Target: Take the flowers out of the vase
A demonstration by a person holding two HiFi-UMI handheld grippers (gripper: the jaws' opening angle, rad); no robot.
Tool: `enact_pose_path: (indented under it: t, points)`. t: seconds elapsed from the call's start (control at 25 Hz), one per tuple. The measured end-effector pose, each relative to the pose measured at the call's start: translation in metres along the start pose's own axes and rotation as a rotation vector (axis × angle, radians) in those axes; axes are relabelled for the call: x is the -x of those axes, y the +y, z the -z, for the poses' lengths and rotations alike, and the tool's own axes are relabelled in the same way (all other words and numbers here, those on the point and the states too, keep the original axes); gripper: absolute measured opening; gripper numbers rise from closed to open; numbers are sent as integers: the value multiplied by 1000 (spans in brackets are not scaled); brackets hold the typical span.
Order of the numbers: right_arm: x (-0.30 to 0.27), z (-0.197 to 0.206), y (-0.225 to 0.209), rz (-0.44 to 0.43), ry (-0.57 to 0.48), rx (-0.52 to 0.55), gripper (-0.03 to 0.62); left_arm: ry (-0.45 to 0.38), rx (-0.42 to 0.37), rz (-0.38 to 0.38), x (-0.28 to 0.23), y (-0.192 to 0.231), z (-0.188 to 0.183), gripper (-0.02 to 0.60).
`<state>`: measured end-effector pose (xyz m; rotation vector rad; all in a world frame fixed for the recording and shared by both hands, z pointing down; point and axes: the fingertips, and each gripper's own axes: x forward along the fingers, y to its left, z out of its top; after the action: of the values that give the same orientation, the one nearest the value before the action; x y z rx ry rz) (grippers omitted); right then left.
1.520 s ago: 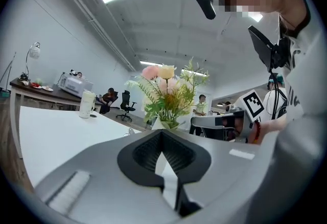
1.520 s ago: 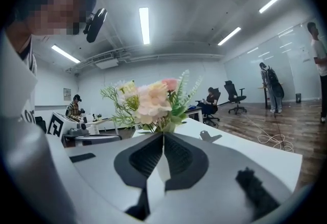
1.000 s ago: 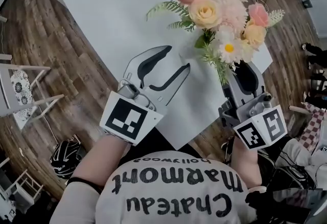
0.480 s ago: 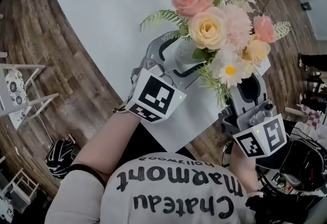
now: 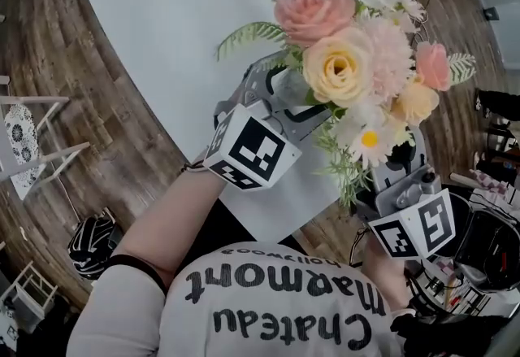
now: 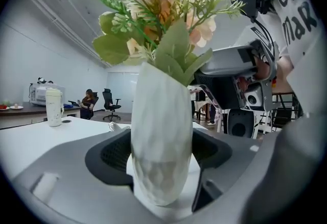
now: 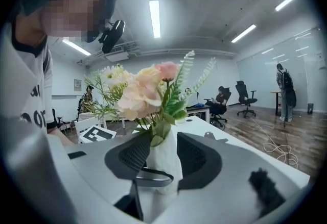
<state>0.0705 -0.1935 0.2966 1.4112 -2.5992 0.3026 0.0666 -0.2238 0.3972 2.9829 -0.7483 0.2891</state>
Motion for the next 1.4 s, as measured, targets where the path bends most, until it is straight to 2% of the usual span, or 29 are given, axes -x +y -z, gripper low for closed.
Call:
enact_pose_path:
  t: [0.28,0.68,1.0,1.4]
  points:
    - [-10,-7,10,-15,-5,111,199,-14,-2,-15,0,-1,0,357]
    - [-24,-10,9,-33,-14,31,193,-5,3,-41,1,-1,3,357]
    - [-26,-8,19,-8,8,85,66,-11,-1,-50,6,-1,1,357]
    - [-18,-18,19,-16,-40,50,41,-16,1,-54,6,-3,4,357]
